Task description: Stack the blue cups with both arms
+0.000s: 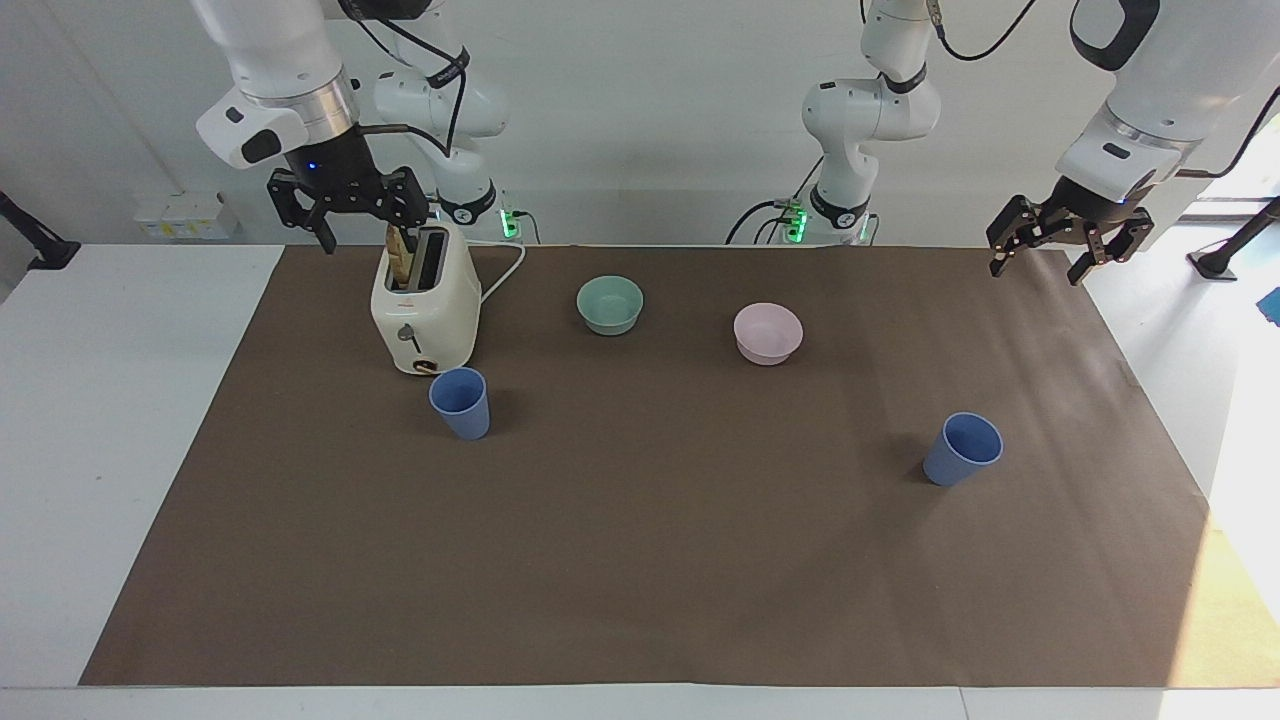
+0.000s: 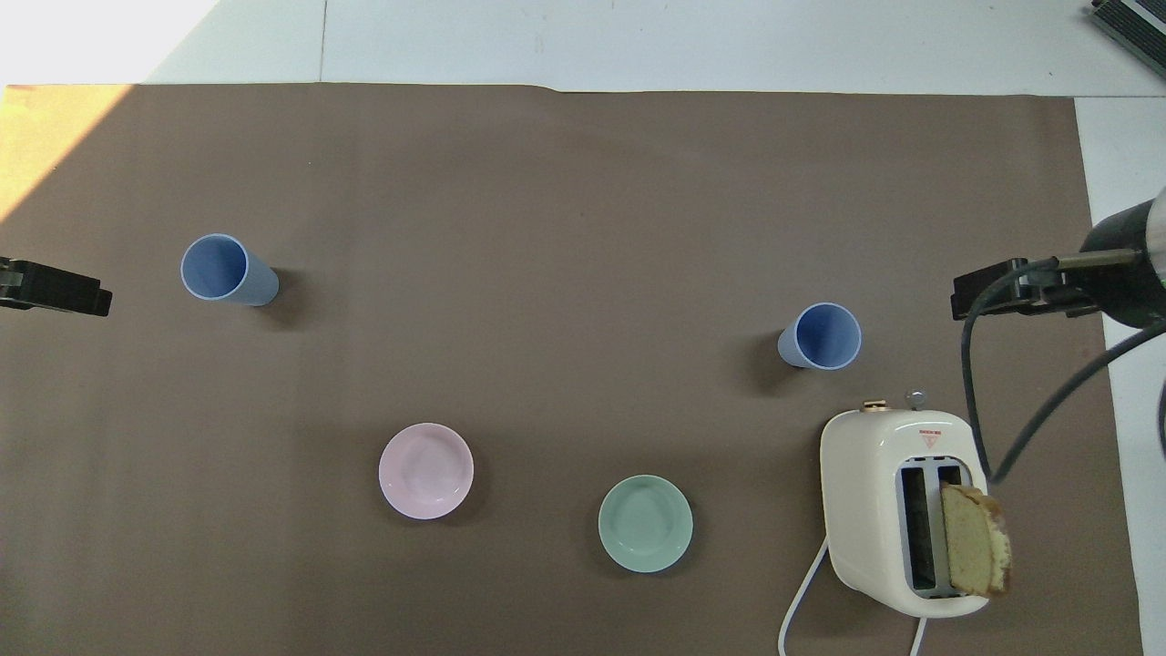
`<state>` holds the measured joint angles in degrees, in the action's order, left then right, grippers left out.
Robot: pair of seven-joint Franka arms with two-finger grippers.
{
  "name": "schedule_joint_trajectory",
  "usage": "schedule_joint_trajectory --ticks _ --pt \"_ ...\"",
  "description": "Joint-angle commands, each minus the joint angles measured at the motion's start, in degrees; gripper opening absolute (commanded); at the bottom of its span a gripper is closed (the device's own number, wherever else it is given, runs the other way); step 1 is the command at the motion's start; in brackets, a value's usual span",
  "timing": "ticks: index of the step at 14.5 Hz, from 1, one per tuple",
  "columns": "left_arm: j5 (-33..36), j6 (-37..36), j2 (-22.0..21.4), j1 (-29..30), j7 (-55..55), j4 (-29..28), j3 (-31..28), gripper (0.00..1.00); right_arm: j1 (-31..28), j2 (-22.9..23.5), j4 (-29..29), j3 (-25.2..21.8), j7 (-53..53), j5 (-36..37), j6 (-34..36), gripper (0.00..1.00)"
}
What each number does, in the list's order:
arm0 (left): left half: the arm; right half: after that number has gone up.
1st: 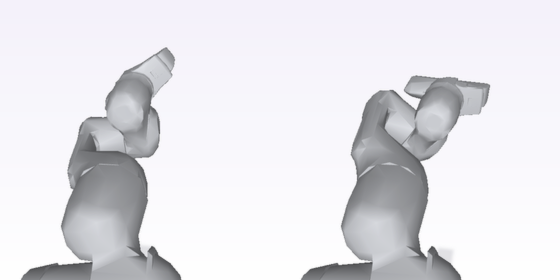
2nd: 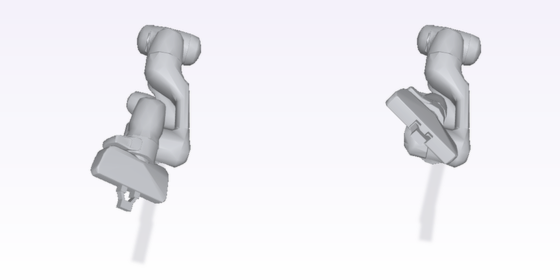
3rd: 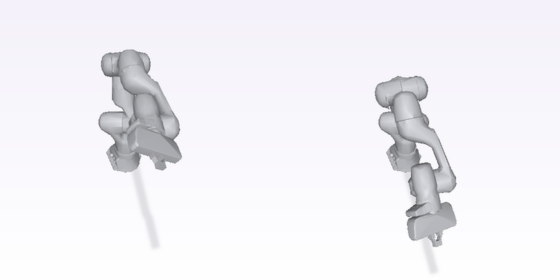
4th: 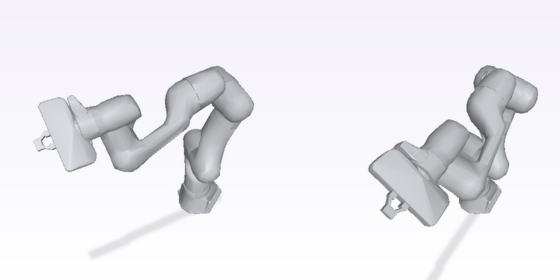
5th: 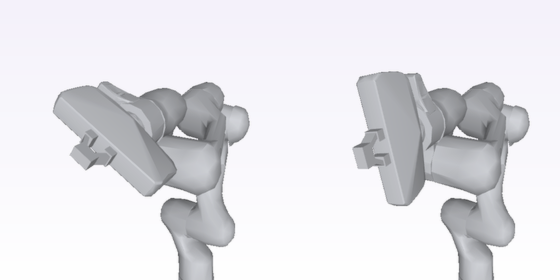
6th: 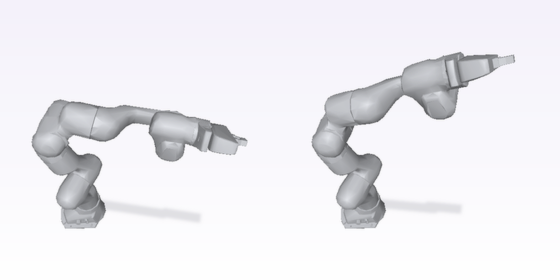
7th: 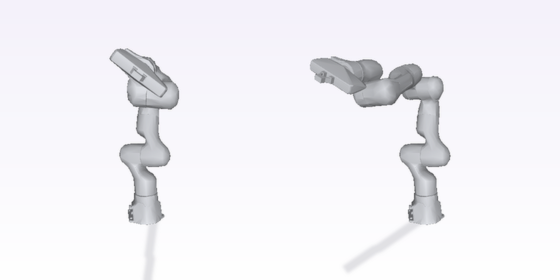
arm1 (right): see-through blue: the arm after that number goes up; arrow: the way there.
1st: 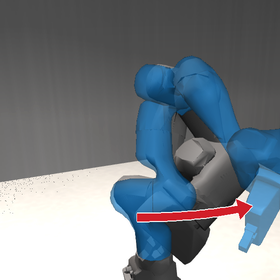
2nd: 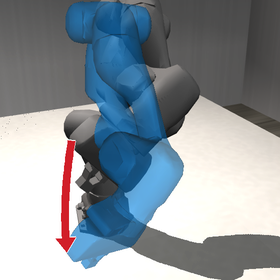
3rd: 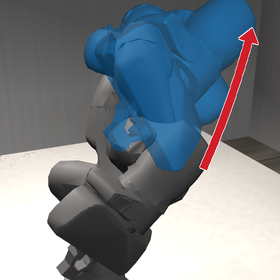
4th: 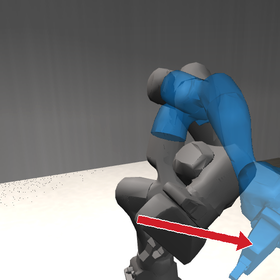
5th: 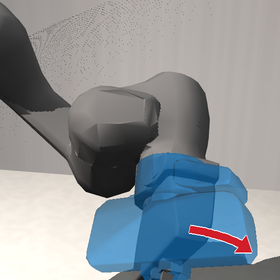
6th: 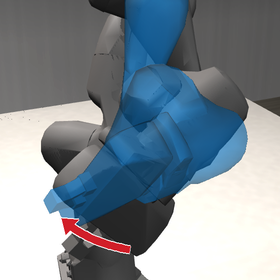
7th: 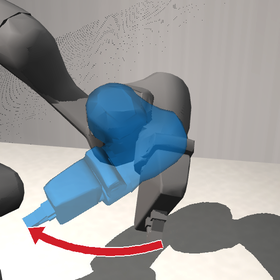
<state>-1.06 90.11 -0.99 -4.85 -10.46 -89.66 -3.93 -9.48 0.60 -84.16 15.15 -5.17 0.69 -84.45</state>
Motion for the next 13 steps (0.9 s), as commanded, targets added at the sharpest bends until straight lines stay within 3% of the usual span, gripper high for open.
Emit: schedule_joint_trajectory --ticks 1,13 --pt "-0.6 0.2 -1.9 0.2 -0.3 -2.1 0.1 1.0 -0.8 -0.3 -0.7 0.3 -0.7 -1.2 -0.9 1.0" --pt "-0.6 0.9 -1.8 0.4 -0.6 -2.0 0.0 1.0 -0.8 -0.3 -0.7 0.3 -0.7 -1.2 -0.9 1.0"
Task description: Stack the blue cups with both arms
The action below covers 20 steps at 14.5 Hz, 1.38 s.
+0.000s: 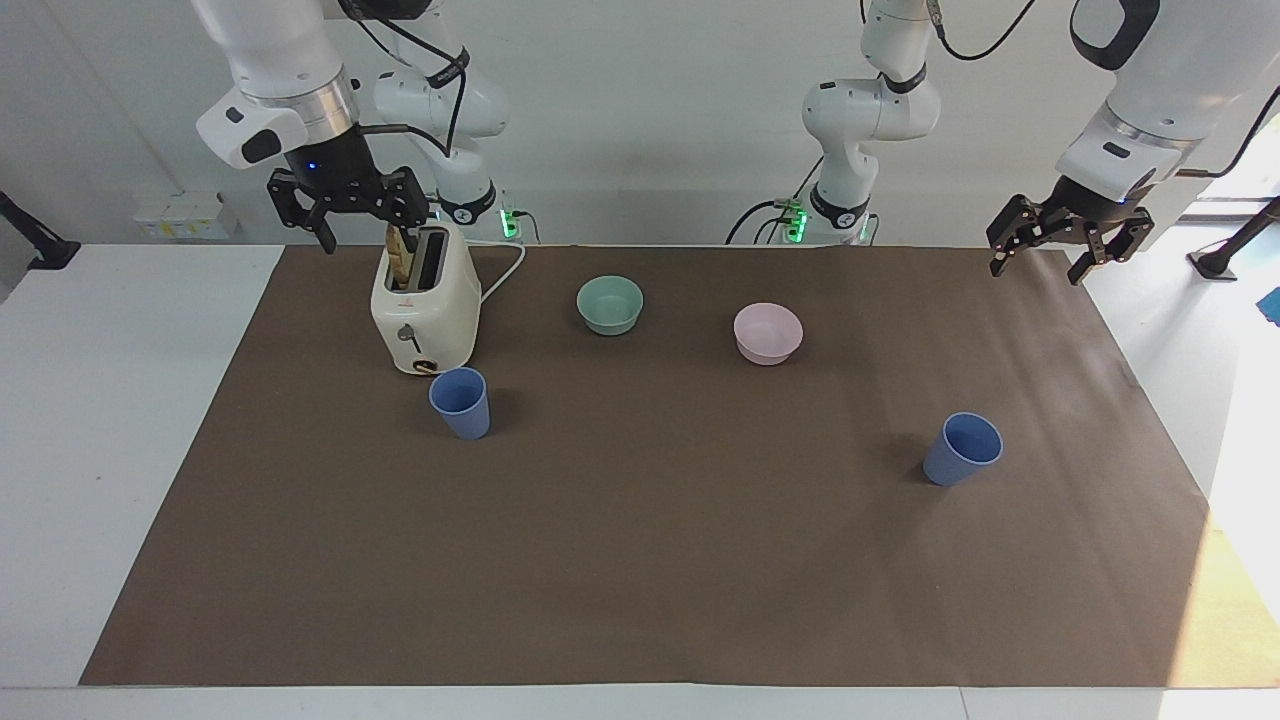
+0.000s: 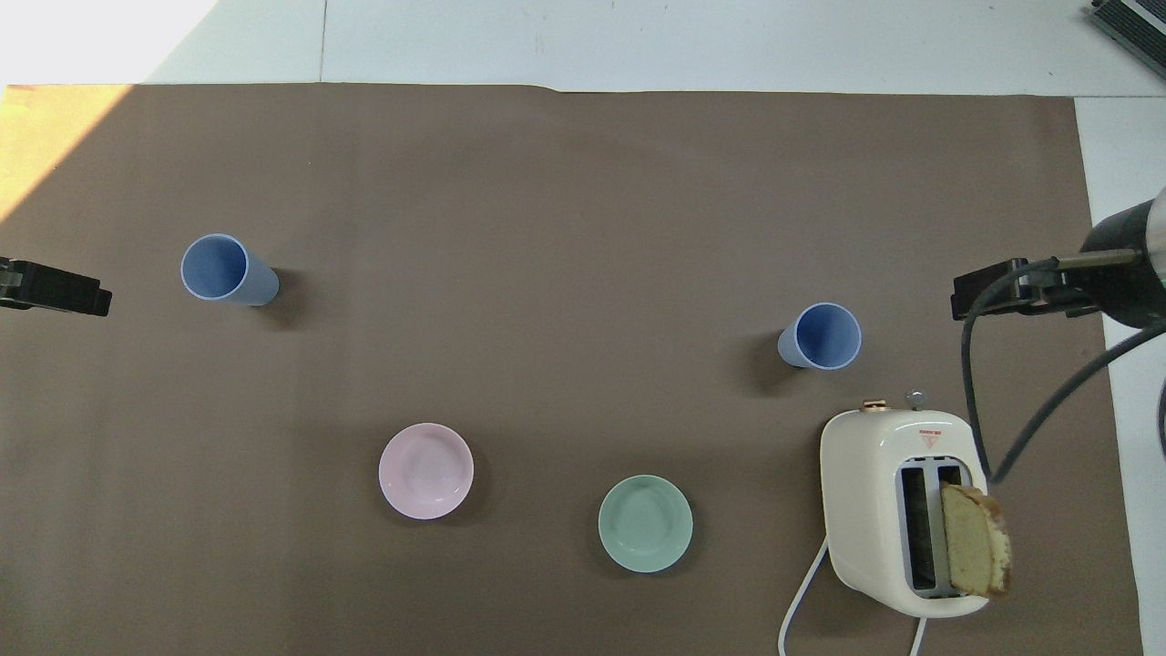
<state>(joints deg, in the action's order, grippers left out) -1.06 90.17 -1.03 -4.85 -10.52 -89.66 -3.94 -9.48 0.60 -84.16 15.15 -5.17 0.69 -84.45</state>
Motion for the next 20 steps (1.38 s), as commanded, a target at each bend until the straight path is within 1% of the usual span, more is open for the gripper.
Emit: schedule_joint_trajectory --ticks 1,6,8,9,12,14,16,18,20 --pt "-0.6 1.3 -1.7 0.5 -0.6 -1.9 -0.1 1.0 -0.8 -0.3 -0.7 0.3 -0.7 -1.2 -0.9 1.0" --pt "-0.6 4.7 -1.1 1.0 -0.4 -2.1 -0.2 1.0 -0.8 -0.3 -0.7 0.3 -0.7 -1.2 -1.0 1.0" --pt "-0.6 5.5 -0.7 3.2 -0.5 -2.8 -0.2 1.0 -0.8 -0.3 -0.7 0.3 -0.7 -1.2 -0.9 1.0" --pt "-0.6 6.8 -0.5 3.4 -1.1 -3.8 -0.2 1.0 -0.8 -0.3 -0.7 0.3 -0.7 -1.2 -0.9 1.0" --pt "-0.6 14.1 0.1 5.3 -4.2 -7.9 -0.2 1.0 -0.8 -0.3 -0.7 0.3 -0.7 -1.2 -0.9 1.0" --pt "-0.6 17.0 1.6 7.1 -6.0 -9.2 -0.2 1.0 -0.8 -0.3 -0.7 0.3 -0.7 -1.2 -1.0 1.0" --pt "-0.7 19.0 4.4 7.4 -8.9 -9.2 -0.2 1.0 -0.8 -0.3 -0.7 0.3 -0.7 -1.2 -0.9 1.0" --pt "-0.7 22.0 7.1 7.5 -9.0 -9.2 -0.2 1.0 -0.8 -0.3 -0.7 0.3 -0.7 -1.2 -0.9 1.0" --pt "-0.7 23.6 9.3 7.4 -9.1 -9.2 -0.1 1.0 -0.8 -0.3 -0.7 0.3 -0.7 -1.2 -0.9 1.0"
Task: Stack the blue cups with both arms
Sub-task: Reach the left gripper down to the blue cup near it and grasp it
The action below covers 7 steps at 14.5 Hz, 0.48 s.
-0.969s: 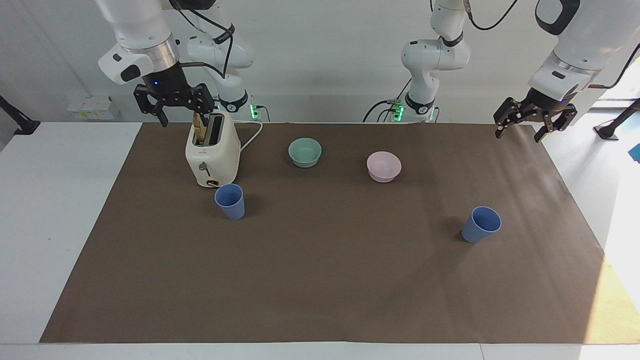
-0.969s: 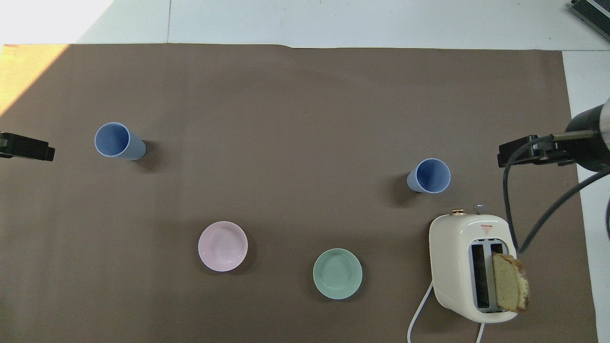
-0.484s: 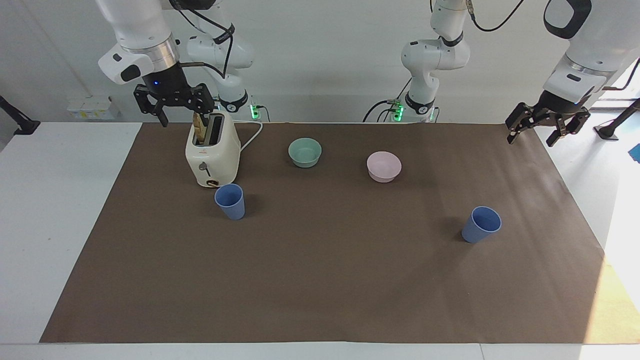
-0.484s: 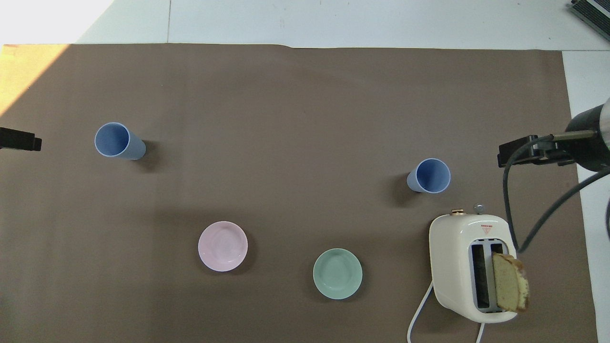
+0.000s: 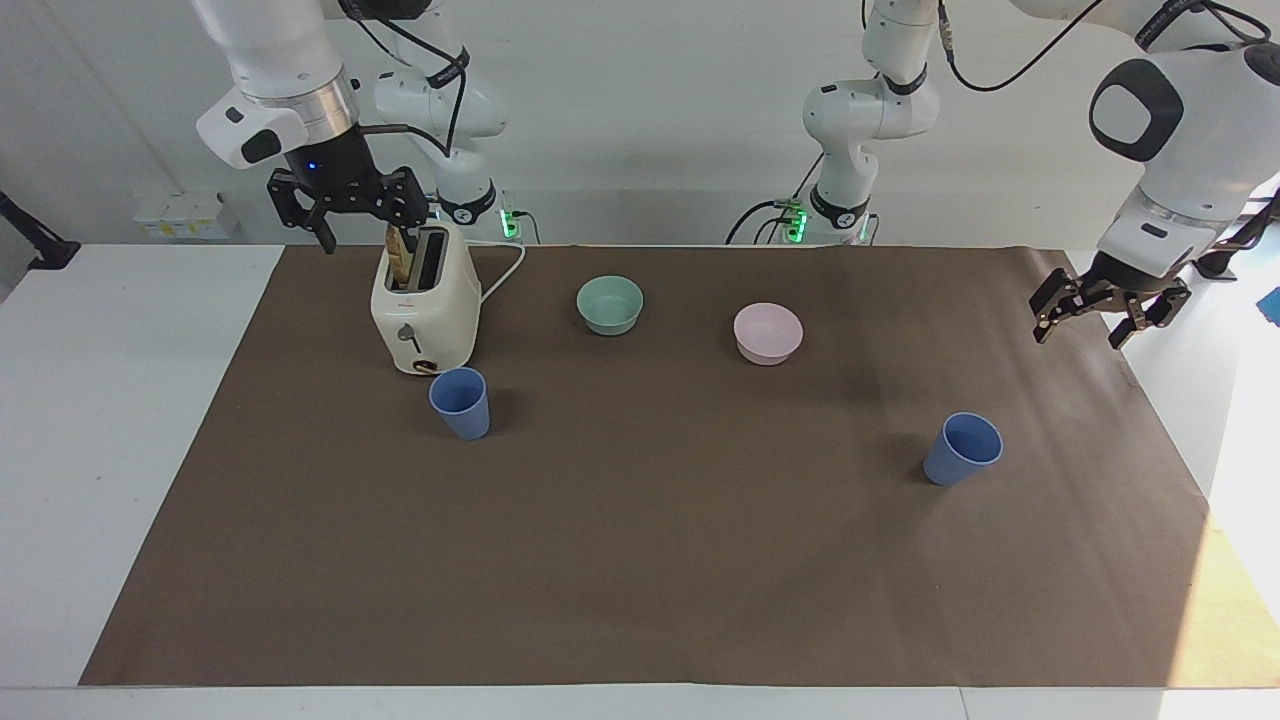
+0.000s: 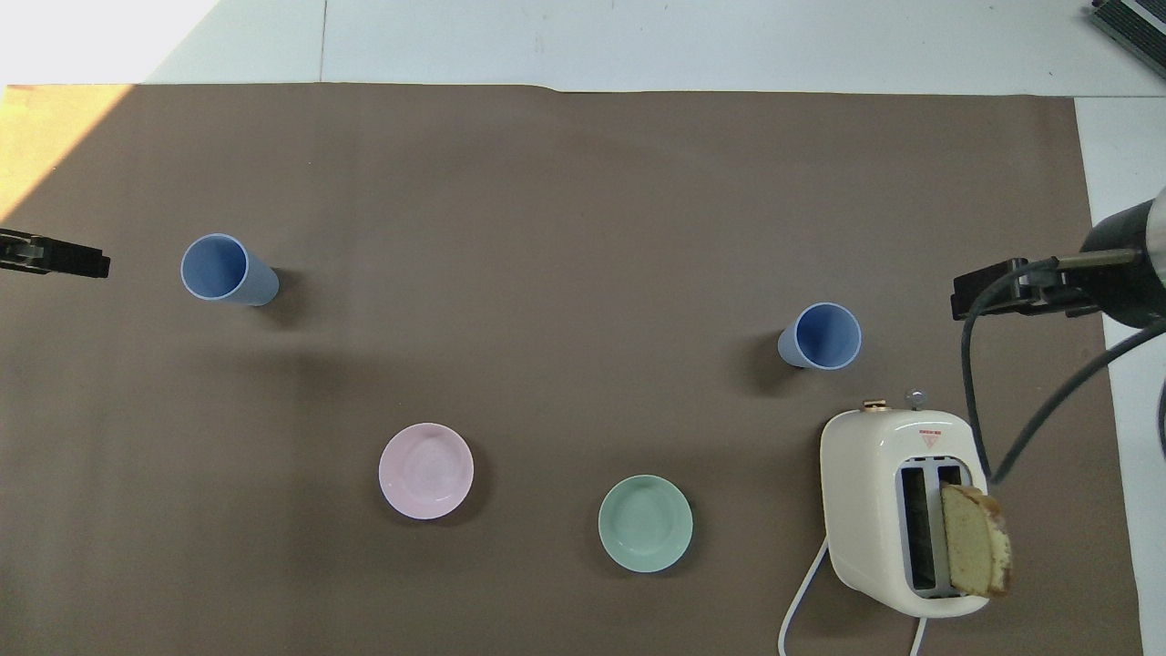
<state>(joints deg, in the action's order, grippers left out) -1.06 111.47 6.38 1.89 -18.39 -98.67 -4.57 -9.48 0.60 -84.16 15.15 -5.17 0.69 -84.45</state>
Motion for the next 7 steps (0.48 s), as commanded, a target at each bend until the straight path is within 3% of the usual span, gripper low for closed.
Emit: schedule_joint_trajectory --ticks 1,5,7 --pt "-0.7 2.4 2.9 0.6 -1.2 -0.2 0.5 1.0 -0.8 -0.3 -0.7 0.3 -0.7 -1.2 -1.0 1.0" --pt "-3.6 3.6 7.0 0.7 -1.2 -1.7 0.5 1.0 -0.8 -0.3 -0.7 0.3 -0.7 -1.2 -0.9 1.0" --pt "-3.9 6.6 7.7 0.2 -1.1 -3.6 0.6 0.9 -0.8 -0.3 -0.7 0.3 -0.7 -1.2 -0.9 1.0"
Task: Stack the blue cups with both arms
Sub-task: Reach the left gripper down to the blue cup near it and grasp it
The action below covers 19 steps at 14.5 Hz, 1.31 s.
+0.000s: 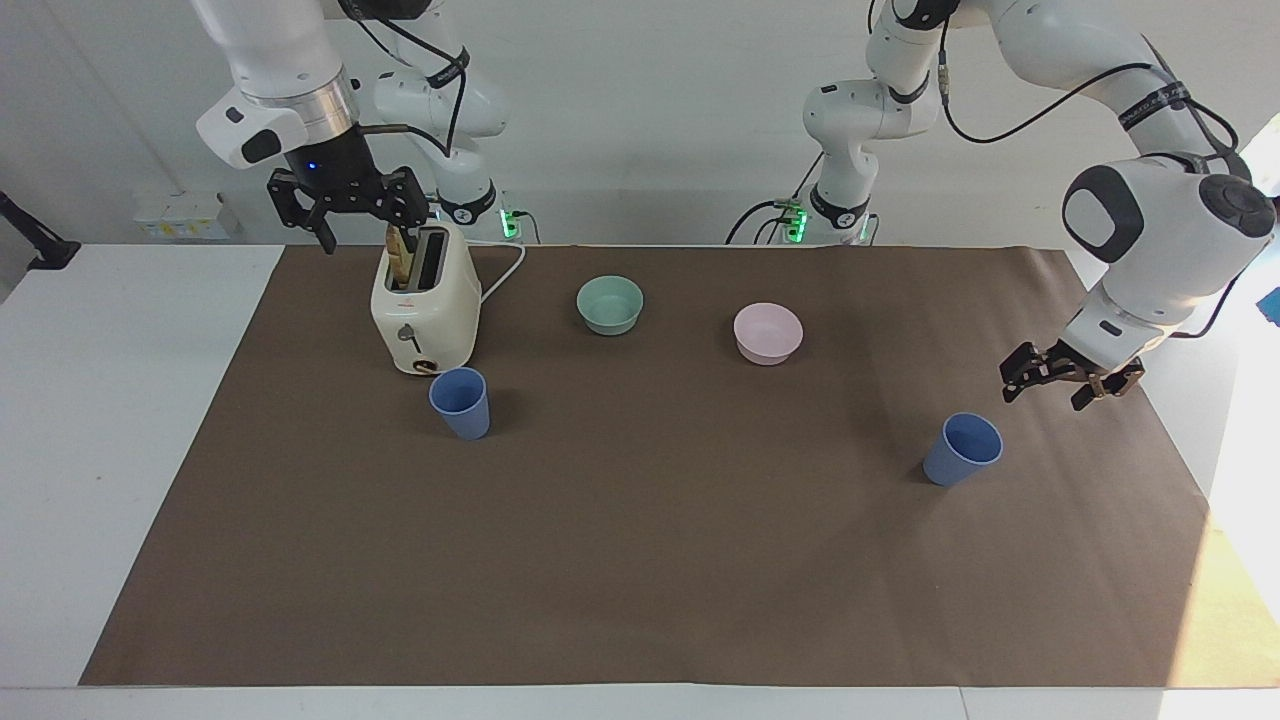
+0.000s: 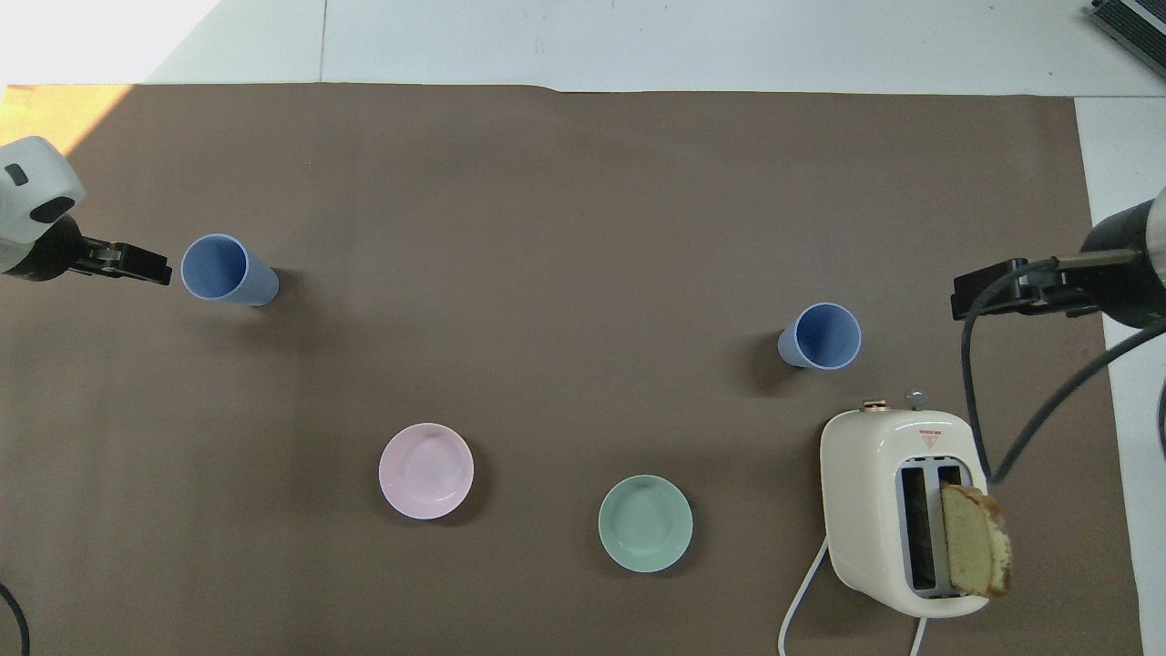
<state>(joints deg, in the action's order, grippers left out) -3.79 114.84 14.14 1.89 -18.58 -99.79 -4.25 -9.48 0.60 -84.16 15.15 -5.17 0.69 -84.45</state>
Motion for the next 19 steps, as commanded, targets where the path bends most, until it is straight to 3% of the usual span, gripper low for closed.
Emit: schedule_joint_trajectory --ticks 1,4,6,11,16,19 --pt "-1.1 5.0 0.4 0.0 -0.8 -3.3 0.3 0.87 -0.8 -0.3 -0.7 0.3 -0.7 -1.2 -0.9 1.0" --pt "-3.0 8.4 2.6 -0.3 -0.8 -3.7 0.3 0.78 -0.8 -0.3 -0.7 0.3 -0.7 -1.2 -0.9 1.0" --pt "-3.2 11.4 3.0 -0.4 -0.4 -5.5 0.4 0.64 -0.8 -0.3 -0.7 0.3 -0.7 -1.2 -0.9 1.0" --pt "-3.2 10.8 2.5 -2.5 0.4 -6.3 0.3 0.0 -0.8 -0.2 -0.7 0.3 -0.7 -1.2 -1.0 1.0" --pt "-3.1 8.6 1.4 -5.1 3.5 -5.6 0.4 0.0 -0.8 -0.3 -0.7 0.3 -0.7 -1.2 -1.0 1.0" --pt "-2.5 8.8 1.0 -12.2 15.4 -5.6 0.3 0.0 -0.8 -0.3 -0.7 0.3 -0.7 -1.2 -1.0 1.0"
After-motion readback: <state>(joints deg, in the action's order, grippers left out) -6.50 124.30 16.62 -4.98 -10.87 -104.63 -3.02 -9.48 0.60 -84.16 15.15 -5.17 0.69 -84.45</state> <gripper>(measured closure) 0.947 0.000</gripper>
